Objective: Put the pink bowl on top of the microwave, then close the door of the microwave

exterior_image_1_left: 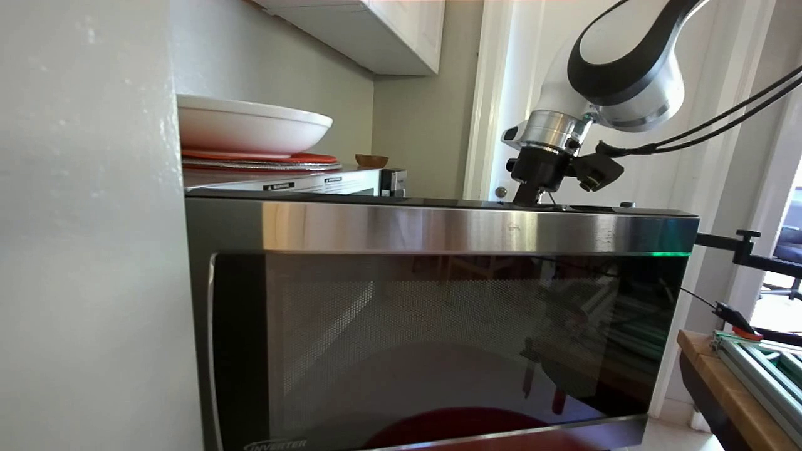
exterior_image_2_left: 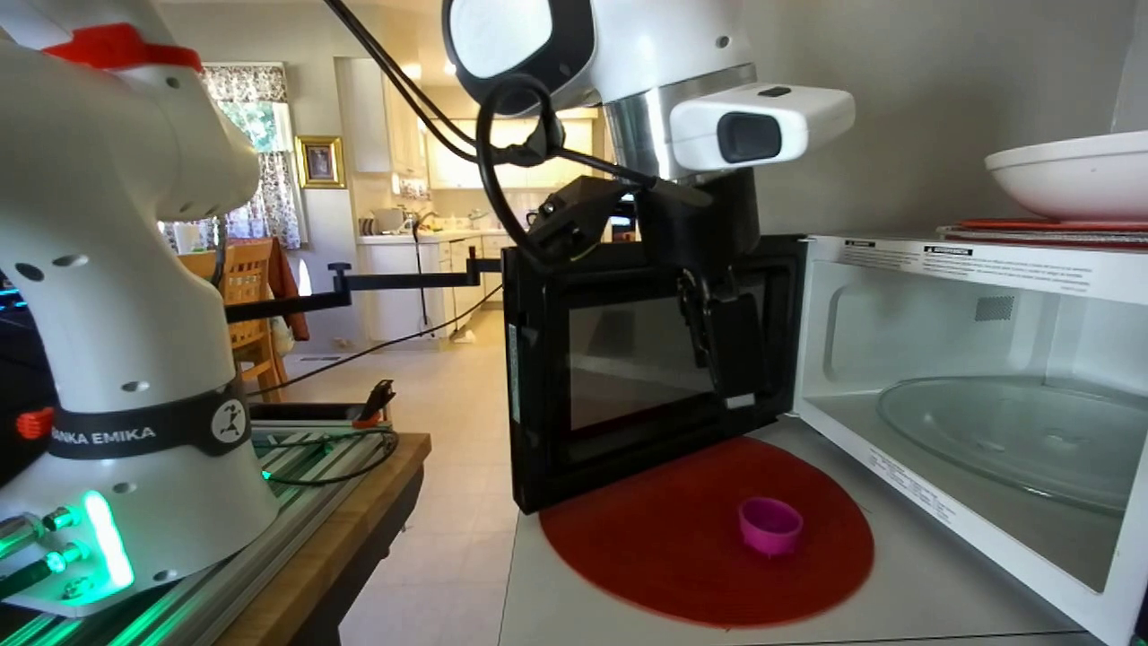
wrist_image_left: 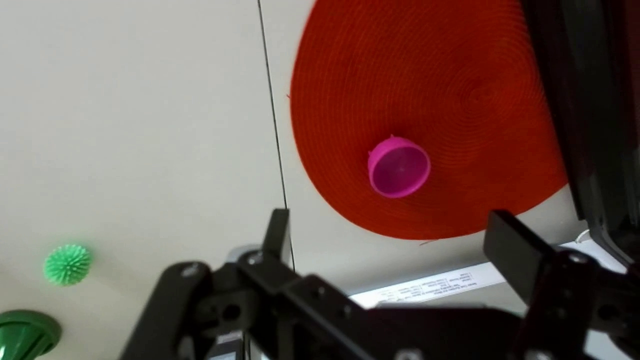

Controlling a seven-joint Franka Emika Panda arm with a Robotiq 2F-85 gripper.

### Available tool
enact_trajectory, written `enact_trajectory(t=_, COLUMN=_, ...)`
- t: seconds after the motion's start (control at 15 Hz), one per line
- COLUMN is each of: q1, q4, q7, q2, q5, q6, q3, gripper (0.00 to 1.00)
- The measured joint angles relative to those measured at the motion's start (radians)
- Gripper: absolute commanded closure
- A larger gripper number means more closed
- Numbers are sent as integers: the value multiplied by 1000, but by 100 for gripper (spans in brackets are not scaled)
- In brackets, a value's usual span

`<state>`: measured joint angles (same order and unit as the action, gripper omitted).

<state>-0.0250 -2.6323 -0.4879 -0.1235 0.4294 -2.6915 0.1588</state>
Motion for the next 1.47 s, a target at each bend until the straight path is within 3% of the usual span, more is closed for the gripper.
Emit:
enact_trajectory(t=0.67, q1=-79, q4=90, q7=-342, q2=153, q5=317, q6=-7, q3=-17, gripper=0)
enact_trajectory(t=1.0, q1=-81, q4=132, q7=-443, q2=285, q5=347, q6=-81, q3=-55, gripper=0)
enact_trajectory(t=1.47, q1=-82, q4=219, q7=-448, q2=425, q5=366, q6=-218, q3=-136, gripper=0)
